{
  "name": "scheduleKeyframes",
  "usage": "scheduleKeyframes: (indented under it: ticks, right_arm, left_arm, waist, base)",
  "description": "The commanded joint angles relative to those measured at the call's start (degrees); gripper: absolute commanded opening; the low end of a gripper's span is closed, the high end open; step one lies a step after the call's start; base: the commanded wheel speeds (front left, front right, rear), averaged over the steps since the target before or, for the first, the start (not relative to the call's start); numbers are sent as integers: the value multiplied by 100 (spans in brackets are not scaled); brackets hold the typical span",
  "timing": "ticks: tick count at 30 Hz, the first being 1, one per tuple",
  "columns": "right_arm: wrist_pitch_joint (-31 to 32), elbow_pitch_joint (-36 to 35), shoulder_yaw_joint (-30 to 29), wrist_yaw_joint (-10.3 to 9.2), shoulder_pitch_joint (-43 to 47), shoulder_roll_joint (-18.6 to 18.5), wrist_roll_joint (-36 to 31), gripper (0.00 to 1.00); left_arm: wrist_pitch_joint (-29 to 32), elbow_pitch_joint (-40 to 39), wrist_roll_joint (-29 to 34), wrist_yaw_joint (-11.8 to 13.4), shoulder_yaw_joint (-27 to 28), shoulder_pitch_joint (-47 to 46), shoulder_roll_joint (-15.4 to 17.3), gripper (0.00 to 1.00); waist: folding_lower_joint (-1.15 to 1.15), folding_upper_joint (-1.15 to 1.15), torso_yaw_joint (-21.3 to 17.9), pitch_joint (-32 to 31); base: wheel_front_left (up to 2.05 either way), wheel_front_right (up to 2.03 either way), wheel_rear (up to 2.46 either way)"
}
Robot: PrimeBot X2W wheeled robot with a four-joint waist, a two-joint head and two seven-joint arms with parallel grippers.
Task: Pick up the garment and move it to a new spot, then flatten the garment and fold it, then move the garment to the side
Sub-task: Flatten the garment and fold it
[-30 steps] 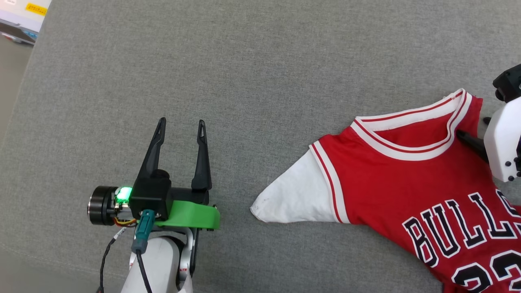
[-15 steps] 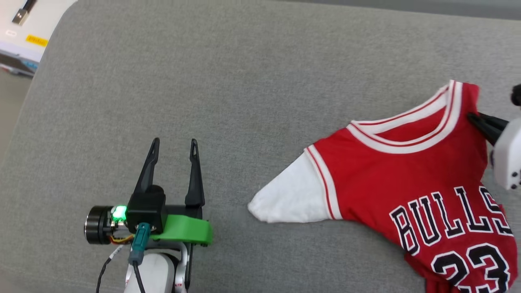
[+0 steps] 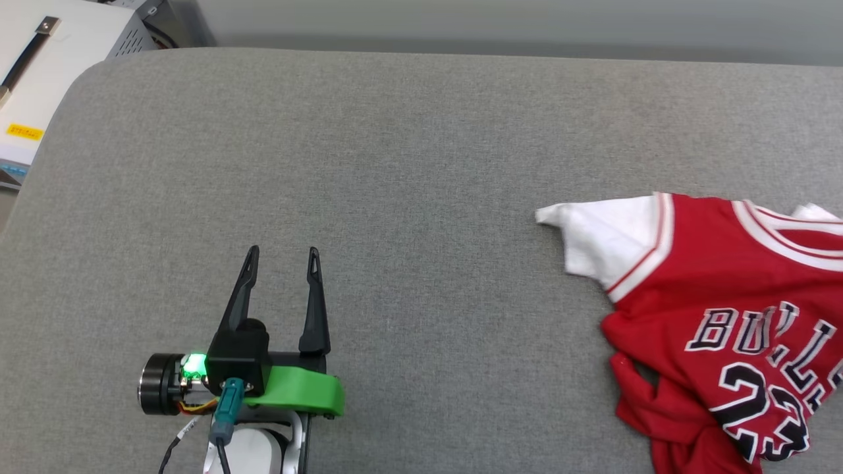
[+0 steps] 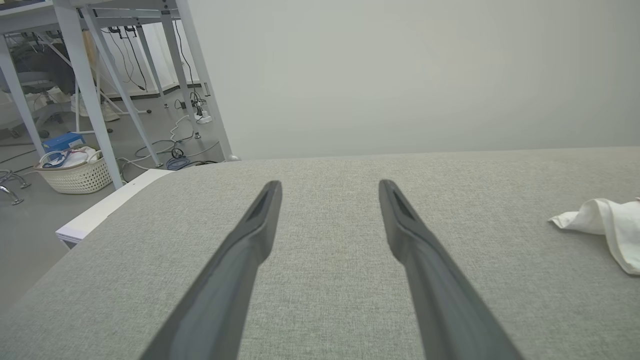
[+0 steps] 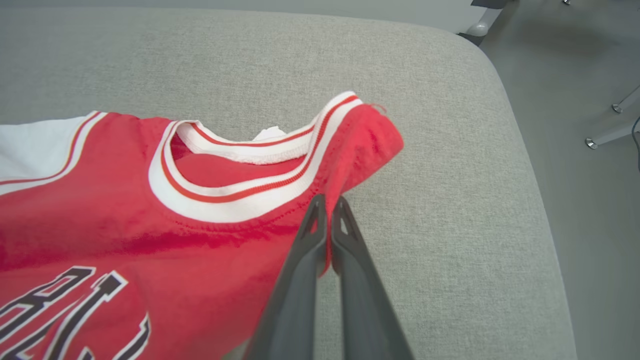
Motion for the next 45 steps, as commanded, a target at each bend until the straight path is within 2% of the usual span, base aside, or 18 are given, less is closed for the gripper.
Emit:
scheduleKeyframes:
  ticks: [1, 9, 15, 21, 28, 35, 40, 41, 42, 43, 45]
  right_arm:
    - [-70, 75, -206, -3, 173, 18, -25, 0]
    - [46, -83, -1215, -3, 617, 314, -370, 0]
    - [511, -528, -1423, -3, 64, 552, -909, 0]
    - [1016, -590, -1033, -3, -947, 817, -1338, 0]
    - [1272, 242, -260, -3, -2176, 1215, -1632, 0]
    - [1619, 1433, 522, -3, -2621, 1489, -1625, 0]
    - [1408, 1721, 891, -3, -2684, 1431, -1421, 0]
    - [1264, 1735, 940, -3, -2692, 1377, -1407, 28]
    - [1114, 1734, 979, -3, -2696, 1323, -1420, 49]
    - [897, 1719, 1012, -3, -2693, 1251, -1444, 100]
    - [444, 1663, 1022, -3, -2666, 1154, -1479, 100]
  left_arm:
    - [-33, -18, 21, -19, 7, 75, -6, 100]
    - [-33, -32, -3, -30, -10, 103, -14, 100]
    - [-33, -50, -18, -53, -130, -71, -22, 100]
    - [-33, -39, -69, -23, -252, -259, -28, 100]
    - [-33, -52, -191, 69, -374, -468, -32, 100]
    - [-33, -42, -270, 157, -465, -574, -33, 100]
    - [-33, -9, -274, 203, -439, -549, -33, 100]
    - [-33, -1, -262, 200, -425, -530, -33, 100]
    - [-33, 7, -248, 190, -415, -515, -33, 100]
    - [-33, 16, -233, 179, -403, -500, -33, 100]
    - [-33, 20, -208, 165, -367, -468, -33, 100]
  waist:
    - [0, 0, -28, -28]
    - [0, 0, -3, 45]
    - [0, 0, 176, 294]
    - [0, 0, 449, 593]
    - [0, 0, 742, 937]
    - [0, 0, 862, 1050]
    - [0, 0, 812, 966]
    - [0, 0, 786, 926]
    - [0, 0, 762, 886]
    - [0, 0, 733, 834]
    - [0, 0, 667, 729]
  base:
    - [0, 0, 0]
    - [0, 0, 0]
    - [0, 0, 0]
    - [0, 0, 0]
    - [0, 0, 0]
    - [0, 0, 0]
    - [0, 0, 0]
    - [0, 0, 0]
    - [0, 0, 0]
    - [0, 0, 0]
    - [0, 0, 0]
